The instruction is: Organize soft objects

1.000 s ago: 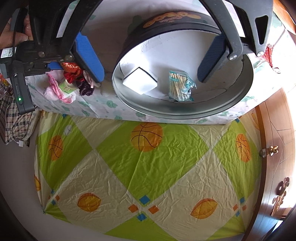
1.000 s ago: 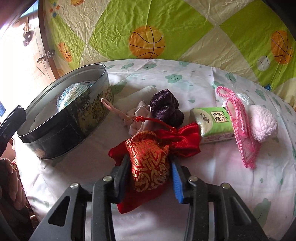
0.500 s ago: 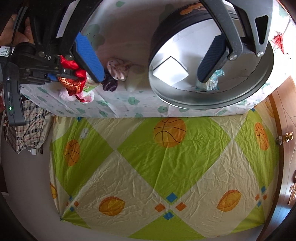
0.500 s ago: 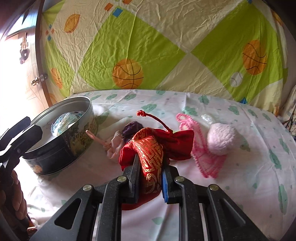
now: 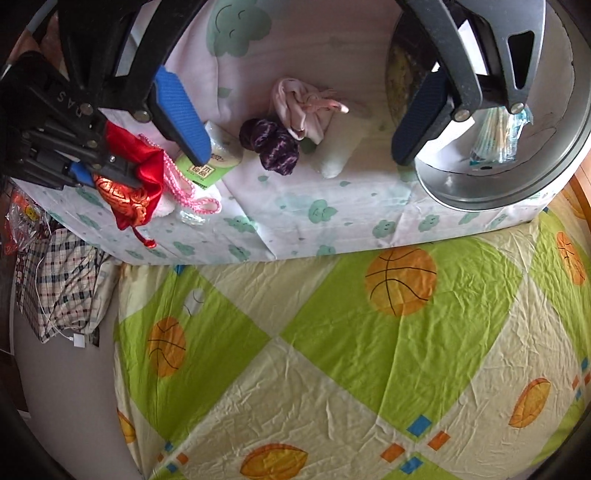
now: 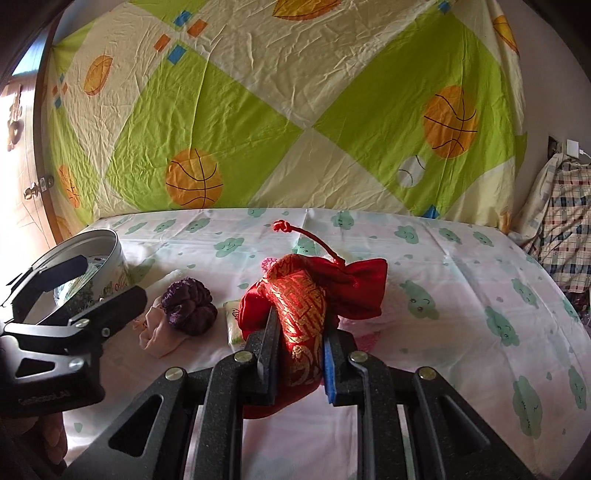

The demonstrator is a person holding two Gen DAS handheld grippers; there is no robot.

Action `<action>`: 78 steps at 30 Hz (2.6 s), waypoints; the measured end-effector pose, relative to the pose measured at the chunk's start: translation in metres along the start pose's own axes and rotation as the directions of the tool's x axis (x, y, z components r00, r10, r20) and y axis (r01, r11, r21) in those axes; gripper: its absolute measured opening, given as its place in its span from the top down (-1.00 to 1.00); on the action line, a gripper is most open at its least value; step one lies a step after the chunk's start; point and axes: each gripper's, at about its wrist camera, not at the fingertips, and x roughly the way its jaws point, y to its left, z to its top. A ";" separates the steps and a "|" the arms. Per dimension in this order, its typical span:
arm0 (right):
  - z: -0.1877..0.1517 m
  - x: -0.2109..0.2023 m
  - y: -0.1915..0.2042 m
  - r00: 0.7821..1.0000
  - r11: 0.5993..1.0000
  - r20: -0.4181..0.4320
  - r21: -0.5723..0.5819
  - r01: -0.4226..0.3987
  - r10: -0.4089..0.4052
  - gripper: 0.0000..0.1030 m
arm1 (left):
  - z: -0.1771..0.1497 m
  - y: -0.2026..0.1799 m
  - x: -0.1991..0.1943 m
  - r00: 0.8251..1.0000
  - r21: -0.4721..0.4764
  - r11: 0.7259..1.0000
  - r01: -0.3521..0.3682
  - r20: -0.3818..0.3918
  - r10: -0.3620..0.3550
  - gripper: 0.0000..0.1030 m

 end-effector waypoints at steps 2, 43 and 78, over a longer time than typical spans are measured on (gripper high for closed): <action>0.000 -0.002 -0.003 1.000 1.000 0.007 0.019 -0.006 0.006 0.61 | 0.002 -0.003 0.011 1.000 0.000 1.000 0.012 -0.025 -0.012 -0.68; -0.001 -0.020 -0.012 0.996 0.997 0.089 0.074 -0.007 0.000 0.60 | 0.009 -0.018 0.043 0.997 0.007 0.998 0.063 -0.050 -0.063 0.53; -0.004 -0.041 -0.009 0.979 0.997 0.197 0.067 0.047 -0.059 0.60 | -0.004 -0.008 -0.016 0.987 -0.022 0.999 0.028 0.157 -0.024 0.53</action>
